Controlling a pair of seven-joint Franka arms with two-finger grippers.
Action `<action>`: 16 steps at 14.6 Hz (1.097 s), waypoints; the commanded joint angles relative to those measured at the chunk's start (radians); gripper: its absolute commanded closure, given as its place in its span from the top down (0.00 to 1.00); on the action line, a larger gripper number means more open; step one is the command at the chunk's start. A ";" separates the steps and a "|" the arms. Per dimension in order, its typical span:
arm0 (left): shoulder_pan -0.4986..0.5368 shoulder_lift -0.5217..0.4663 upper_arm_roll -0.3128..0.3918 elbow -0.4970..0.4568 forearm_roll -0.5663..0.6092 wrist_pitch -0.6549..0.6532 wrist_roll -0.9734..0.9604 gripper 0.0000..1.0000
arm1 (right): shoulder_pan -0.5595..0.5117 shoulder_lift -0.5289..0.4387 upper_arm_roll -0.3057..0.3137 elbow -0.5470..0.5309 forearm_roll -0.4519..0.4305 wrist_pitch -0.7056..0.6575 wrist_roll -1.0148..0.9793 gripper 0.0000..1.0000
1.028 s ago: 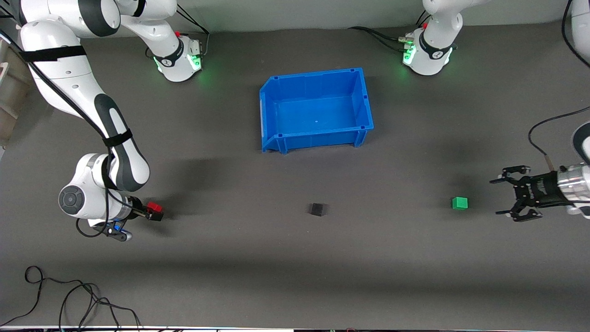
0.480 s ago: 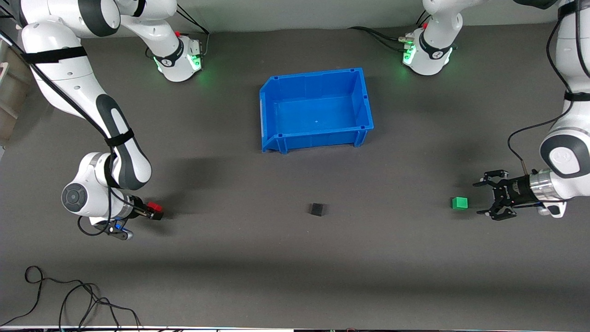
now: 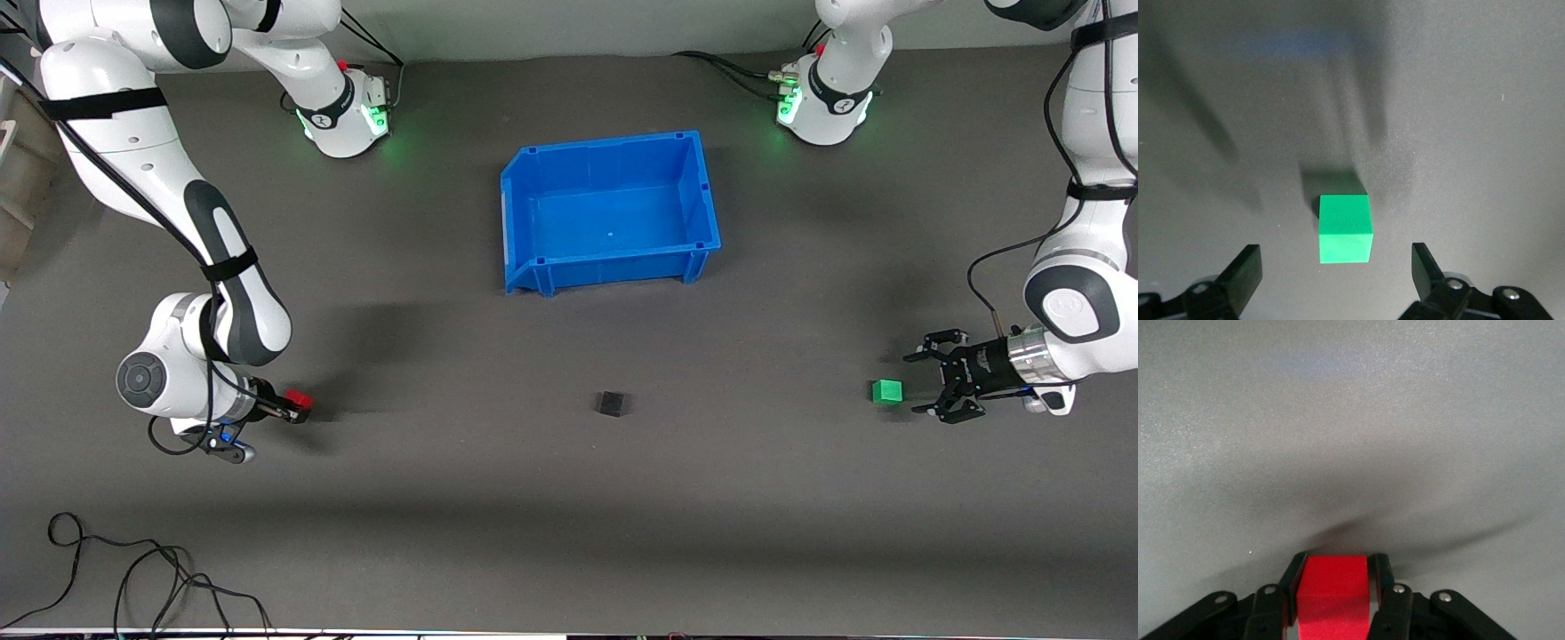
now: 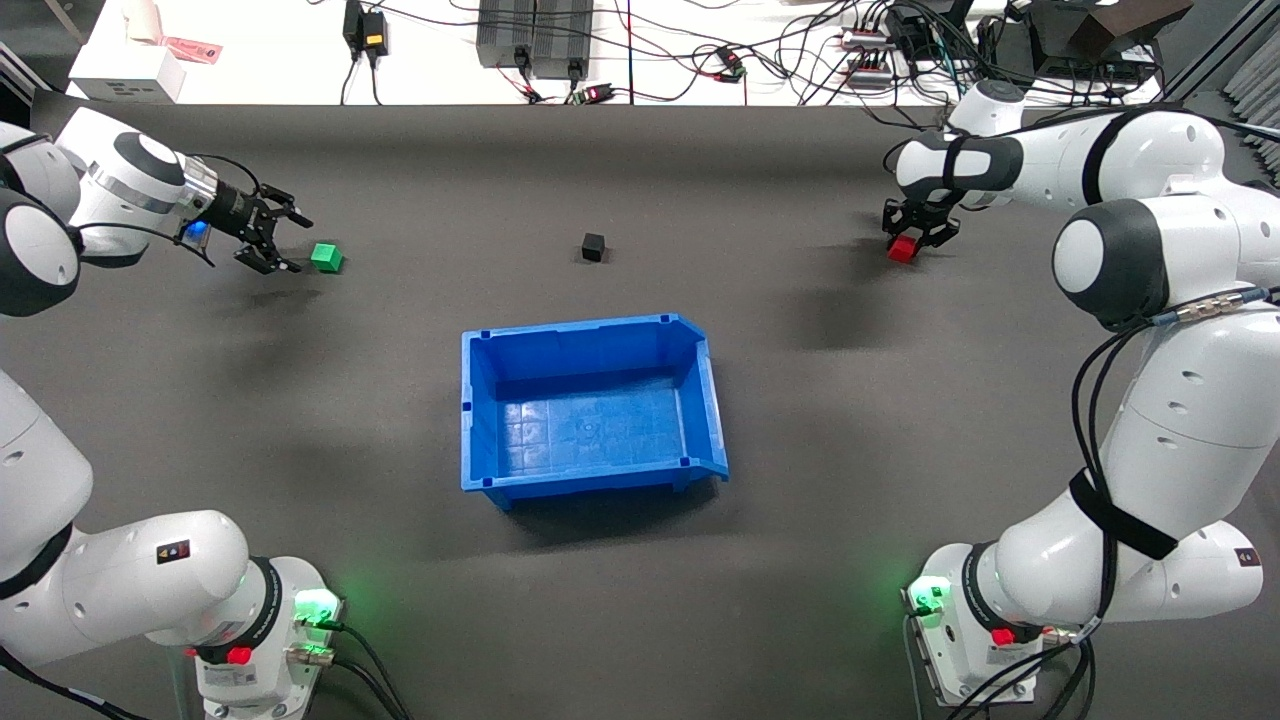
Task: Attach green and red cubes to black cube
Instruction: 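Grasp the red cube with the right gripper while the left gripper grasps green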
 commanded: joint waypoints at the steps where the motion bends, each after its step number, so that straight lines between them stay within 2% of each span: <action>1: -0.010 0.013 -0.004 -0.016 -0.048 0.050 0.025 1.00 | 0.003 -0.008 -0.004 -0.015 0.007 0.012 0.013 0.31; 2: -0.009 0.014 -0.005 -0.016 -0.050 0.055 0.034 1.00 | 0.003 -0.008 -0.004 -0.015 0.009 0.012 0.013 0.23; 3: -0.010 0.020 -0.005 -0.016 -0.053 0.057 0.042 1.00 | 0.003 -0.008 -0.004 -0.015 0.009 0.012 0.013 0.05; 4: -0.010 0.025 -0.007 -0.016 -0.053 0.066 0.042 1.00 | 0.003 -0.008 -0.004 -0.015 0.009 0.012 0.014 0.00; 10: -0.010 0.042 -0.019 -0.019 -0.067 0.093 0.045 0.99 | 0.006 -0.013 0.003 0.012 0.006 0.003 0.046 0.00; 12: -0.009 0.043 -0.019 -0.018 -0.067 0.099 0.046 0.86 | 0.029 -0.013 0.006 0.026 0.009 -0.002 0.123 0.00; 15: -0.010 0.046 -0.021 -0.018 -0.068 0.104 0.046 0.51 | 0.117 -0.008 0.004 0.055 0.007 0.000 0.348 0.00; 16: -0.010 0.046 -0.025 -0.018 -0.068 0.104 0.046 0.43 | 0.136 -0.002 0.006 0.074 0.007 -0.002 0.403 0.00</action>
